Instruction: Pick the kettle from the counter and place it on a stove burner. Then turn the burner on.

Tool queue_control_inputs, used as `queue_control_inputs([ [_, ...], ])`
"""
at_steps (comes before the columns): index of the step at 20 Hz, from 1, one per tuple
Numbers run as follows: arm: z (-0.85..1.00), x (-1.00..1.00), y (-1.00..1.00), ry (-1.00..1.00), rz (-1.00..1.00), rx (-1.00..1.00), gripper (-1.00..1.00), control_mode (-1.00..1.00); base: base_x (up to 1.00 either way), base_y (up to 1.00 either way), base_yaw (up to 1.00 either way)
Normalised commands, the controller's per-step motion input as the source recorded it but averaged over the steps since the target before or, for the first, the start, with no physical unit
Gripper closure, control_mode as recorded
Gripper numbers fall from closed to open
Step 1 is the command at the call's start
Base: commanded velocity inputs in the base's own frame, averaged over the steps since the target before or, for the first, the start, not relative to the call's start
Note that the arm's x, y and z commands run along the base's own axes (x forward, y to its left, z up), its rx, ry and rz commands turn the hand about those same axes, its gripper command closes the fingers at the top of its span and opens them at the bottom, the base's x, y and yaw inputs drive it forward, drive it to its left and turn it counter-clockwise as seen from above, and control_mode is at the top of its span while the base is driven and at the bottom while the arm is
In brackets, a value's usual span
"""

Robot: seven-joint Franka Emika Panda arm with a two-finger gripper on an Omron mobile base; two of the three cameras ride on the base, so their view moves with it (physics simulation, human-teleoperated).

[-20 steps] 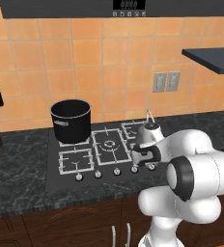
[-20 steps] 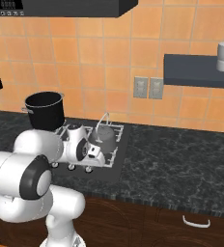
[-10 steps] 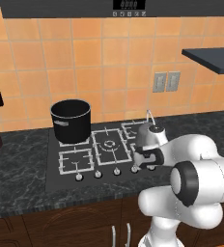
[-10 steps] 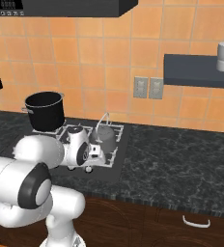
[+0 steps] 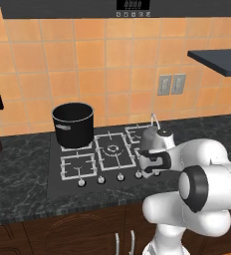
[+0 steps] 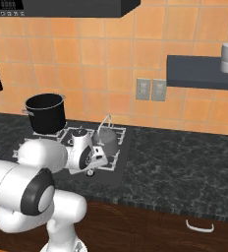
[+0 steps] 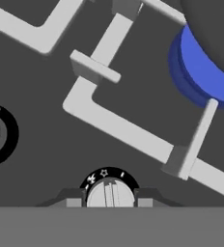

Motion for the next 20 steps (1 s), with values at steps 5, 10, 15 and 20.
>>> queue_control_inputs([
  [5, 0.0, 0.0, 0.0, 0.0, 0.19, -0.03, -1.0, -1.0, 0.0, 0.0, 0.0],
  [10, 0.0, 0.0, 0.0, 0.0, 0.0, 0.0, -1.0, -1.0, 0.0, 0.0, 0.0],
  [15, 0.0, 0.0, 0.0, 0.0, 0.0, 0.0, -1.0, -1.0, 0.0, 0.0, 0.0],
  [20, 0.19, 0.0, -0.01, 0.0, 0.0, 0.0, -1.0, -1.0, 0.0, 0.0, 0.0],
])
